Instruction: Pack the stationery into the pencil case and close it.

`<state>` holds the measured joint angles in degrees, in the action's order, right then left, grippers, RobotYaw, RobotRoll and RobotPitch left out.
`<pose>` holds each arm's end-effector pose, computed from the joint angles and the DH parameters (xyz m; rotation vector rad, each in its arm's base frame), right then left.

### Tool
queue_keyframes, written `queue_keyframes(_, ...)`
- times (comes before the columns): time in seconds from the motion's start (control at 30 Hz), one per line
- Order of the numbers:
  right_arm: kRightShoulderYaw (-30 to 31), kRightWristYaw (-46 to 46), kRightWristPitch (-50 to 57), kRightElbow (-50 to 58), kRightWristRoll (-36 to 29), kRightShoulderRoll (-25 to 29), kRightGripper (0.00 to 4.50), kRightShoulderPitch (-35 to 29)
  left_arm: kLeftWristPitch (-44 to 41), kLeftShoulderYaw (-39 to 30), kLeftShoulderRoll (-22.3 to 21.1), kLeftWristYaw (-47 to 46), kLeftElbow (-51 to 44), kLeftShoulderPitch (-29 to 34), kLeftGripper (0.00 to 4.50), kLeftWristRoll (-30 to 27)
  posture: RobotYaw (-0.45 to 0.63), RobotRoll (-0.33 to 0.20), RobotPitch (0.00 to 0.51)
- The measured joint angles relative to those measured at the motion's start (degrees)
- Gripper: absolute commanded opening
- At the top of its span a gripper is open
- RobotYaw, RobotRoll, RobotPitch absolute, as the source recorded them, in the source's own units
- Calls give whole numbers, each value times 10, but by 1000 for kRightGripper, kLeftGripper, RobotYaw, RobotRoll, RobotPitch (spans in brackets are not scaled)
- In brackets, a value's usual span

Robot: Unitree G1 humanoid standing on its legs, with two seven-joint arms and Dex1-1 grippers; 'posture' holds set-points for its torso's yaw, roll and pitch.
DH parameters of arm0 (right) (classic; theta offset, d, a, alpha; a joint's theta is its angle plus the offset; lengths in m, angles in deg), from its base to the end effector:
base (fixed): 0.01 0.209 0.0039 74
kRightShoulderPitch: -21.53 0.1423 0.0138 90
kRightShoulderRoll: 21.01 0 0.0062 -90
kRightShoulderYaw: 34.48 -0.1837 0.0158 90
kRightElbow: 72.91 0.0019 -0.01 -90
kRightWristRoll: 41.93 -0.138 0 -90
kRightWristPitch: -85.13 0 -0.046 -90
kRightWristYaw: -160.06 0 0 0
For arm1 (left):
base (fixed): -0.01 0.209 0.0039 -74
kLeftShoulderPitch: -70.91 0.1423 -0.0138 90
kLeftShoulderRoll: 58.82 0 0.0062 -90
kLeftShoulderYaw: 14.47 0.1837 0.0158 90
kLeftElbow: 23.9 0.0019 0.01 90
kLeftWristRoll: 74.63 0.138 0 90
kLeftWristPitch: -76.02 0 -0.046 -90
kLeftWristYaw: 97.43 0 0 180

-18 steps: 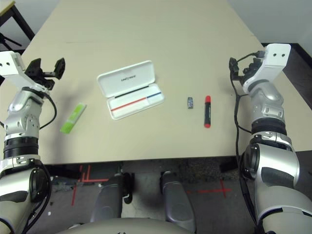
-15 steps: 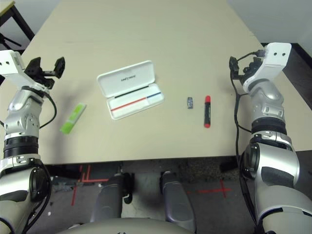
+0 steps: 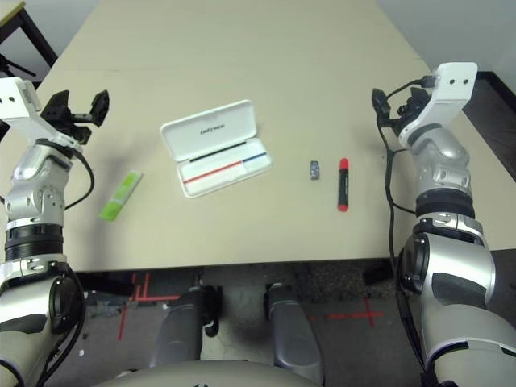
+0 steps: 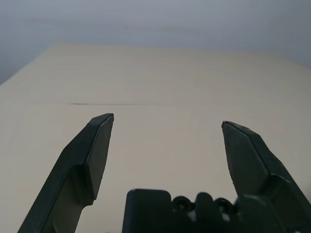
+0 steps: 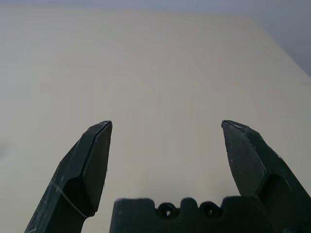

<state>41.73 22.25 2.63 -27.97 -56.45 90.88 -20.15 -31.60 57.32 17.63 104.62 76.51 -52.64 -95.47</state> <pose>0.3153 -0.3159 0.1928 -0.1114 -0.0481 0.3321 0.2836 0.2748 0.1916 0.0270 -0.2276 -0.1589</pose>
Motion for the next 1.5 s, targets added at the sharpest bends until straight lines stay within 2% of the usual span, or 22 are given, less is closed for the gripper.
queue_keyframes(0.17, 59, 128, 103, 125, -10, 34, 4454, -46, -97, 21, -47, 62, -95, 39, 4500, -32, -84, 0, 170)
queue_keyframes(0.37, 101, 210, 185, 223, -20, 54, 4454, -78, -198, 35, -91, 116, -203, 65, 4500, -84, -74, 0, 175)
queue_keyframes(0.6, 134, 259, 230, 282, -24, 69, 4454, -108, -274, 80, -114, 163, -308, 91, 4500, -131, -74, 0, 182)
queue_keyframes(0.77, 154, 272, 234, 293, -22, 74, 4454, -116, -318, 140, -115, 171, -342, 82, 4500, -138, -78, 0, 184)
queue_keyframes(0.87, 156, 272, 235, 295, -20, 74, 4454, -117, -334, 178, -115, 170, -342, 71, 4500, -130, -83, 0, 182)
queue_keyframes(1.0, 158, 271, 234, 295, -13, 74, 4454, -119, -344, 253, -115, 166, -339, 62, 4500, -92, -88, 0, 180)
queue_keyframes(1.2, 159, 266, 222, 293, -6, 73, 4454, -121, -333, 326, -116, 179, -309, 55, 4500, -37, -95, 0, 181)
queue_keyframes(1.5, 164, 256, 221, 294, 0, 67, 4454, -132, -303, 372, -114, 212, -258, 52, 4500, 21, -108, 0, 180)
